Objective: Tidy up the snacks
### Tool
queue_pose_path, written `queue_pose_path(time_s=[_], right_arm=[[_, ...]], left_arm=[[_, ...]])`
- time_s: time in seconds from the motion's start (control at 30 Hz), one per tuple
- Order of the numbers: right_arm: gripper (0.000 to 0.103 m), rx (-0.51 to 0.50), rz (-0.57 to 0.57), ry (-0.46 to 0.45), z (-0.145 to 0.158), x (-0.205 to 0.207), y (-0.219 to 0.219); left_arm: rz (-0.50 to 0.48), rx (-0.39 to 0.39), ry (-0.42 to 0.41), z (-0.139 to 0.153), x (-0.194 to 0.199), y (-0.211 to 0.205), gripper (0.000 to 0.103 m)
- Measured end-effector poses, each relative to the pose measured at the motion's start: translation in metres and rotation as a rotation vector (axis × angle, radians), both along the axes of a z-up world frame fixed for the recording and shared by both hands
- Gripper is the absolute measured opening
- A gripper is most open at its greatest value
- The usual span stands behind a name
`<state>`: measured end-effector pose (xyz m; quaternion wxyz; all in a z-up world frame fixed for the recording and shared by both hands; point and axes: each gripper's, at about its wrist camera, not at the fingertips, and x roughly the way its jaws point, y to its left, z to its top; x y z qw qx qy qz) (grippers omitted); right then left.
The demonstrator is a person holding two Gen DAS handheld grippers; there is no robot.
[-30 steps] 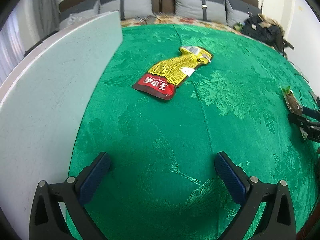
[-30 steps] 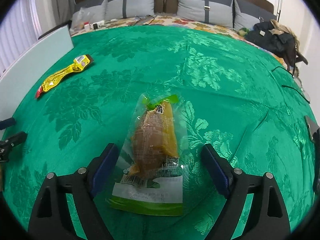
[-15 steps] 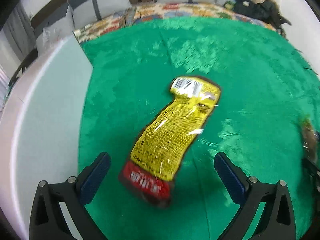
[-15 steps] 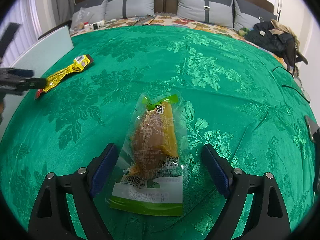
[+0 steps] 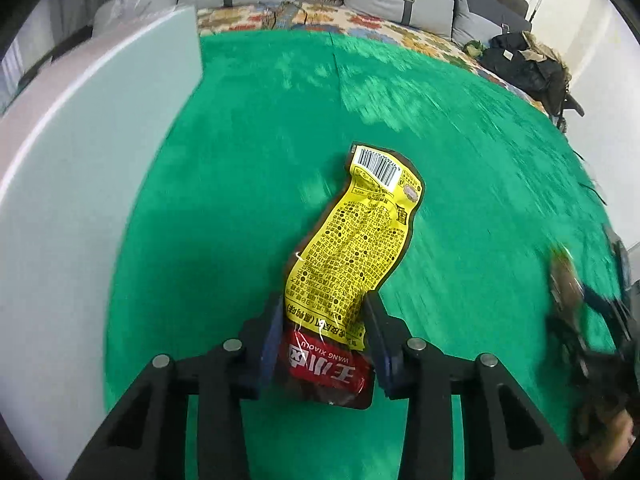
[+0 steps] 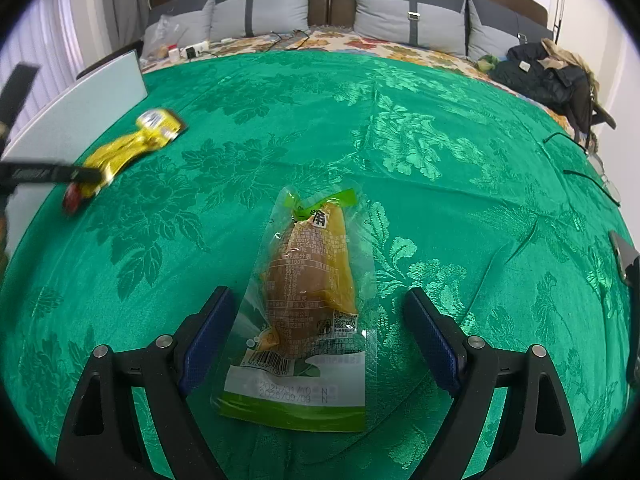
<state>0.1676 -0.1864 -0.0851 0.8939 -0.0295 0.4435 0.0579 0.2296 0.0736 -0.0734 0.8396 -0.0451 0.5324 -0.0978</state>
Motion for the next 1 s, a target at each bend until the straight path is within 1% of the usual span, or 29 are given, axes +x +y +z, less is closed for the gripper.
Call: queue_pose_path(time_s=[0.03,0.07,0.13,0.17,0.23,0.27,0.3,0.37,0.4,0.43,0.5,0.53,0.6,0.73,1.0], right_arm=[[0.089,0.000,0.000,0.000,0.000,0.000,0.000],[0.089,0.000,0.000,0.000,0.000,0.000,0.000],[0.089,0.000,0.000,0.000,0.000,0.000,0.000],[0.089,0.000,0.000,0.000,0.000,0.000,0.000],[0.089,0.000,0.000,0.000,0.000,0.000,0.000],[0.089,0.000,0.000,0.000,0.000,0.000,0.000],[0.089,0.000,0.000,0.000,0.000,0.000,0.000],[0.089,0.001,0.000,0.000,0.000,0.000,0.000],[0.089,0.001,0.000,0.000,0.000,0.000,0.000],[0.089,0.001,0.000,0.000,0.000,0.000,0.000],[0.089,0.002,0.000,0.000,0.000,0.000,0.000],[0.089,0.001,0.000,0.000,0.000,0.000,0.000],[0.089,0.001,0.000,0.000,0.000,0.000,0.000],[0.089,0.001,0.000,0.000,0.000,0.000,0.000],[0.089,0.001,0.001,0.000,0.000,0.000,0.000]], left_arm=[[-0.002,-0.013,0.014,0.001,-0.014,-0.003,0.041],[-0.007,-0.024,0.030,0.001,-0.030,-0.007,0.045],[-0.035,-0.021,0.037,0.003,-0.064,-0.017,0.055],[-0.052,-0.021,0.036,0.004,-0.074,-0.020,0.069],[-0.117,0.002,0.024,0.003,-0.091,-0.031,0.082],[-0.145,0.026,0.012,0.002,-0.093,-0.035,0.082],[-0.175,0.072,-0.003,0.001,-0.092,-0.043,0.082],[-0.207,0.130,-0.034,-0.001,-0.088,-0.052,0.082],[-0.214,0.157,-0.048,-0.003,-0.083,-0.056,0.085],[-0.215,0.165,-0.064,-0.003,-0.078,-0.057,0.088],[-0.201,0.167,-0.075,-0.006,-0.065,-0.057,0.102],[-0.190,0.157,-0.074,-0.010,-0.058,-0.055,0.103],[-0.180,0.145,-0.113,-0.012,-0.055,-0.053,0.103],[-0.188,0.136,-0.164,-0.015,-0.053,-0.054,0.103],[-0.182,0.131,-0.173,-0.016,-0.052,-0.056,0.103]])
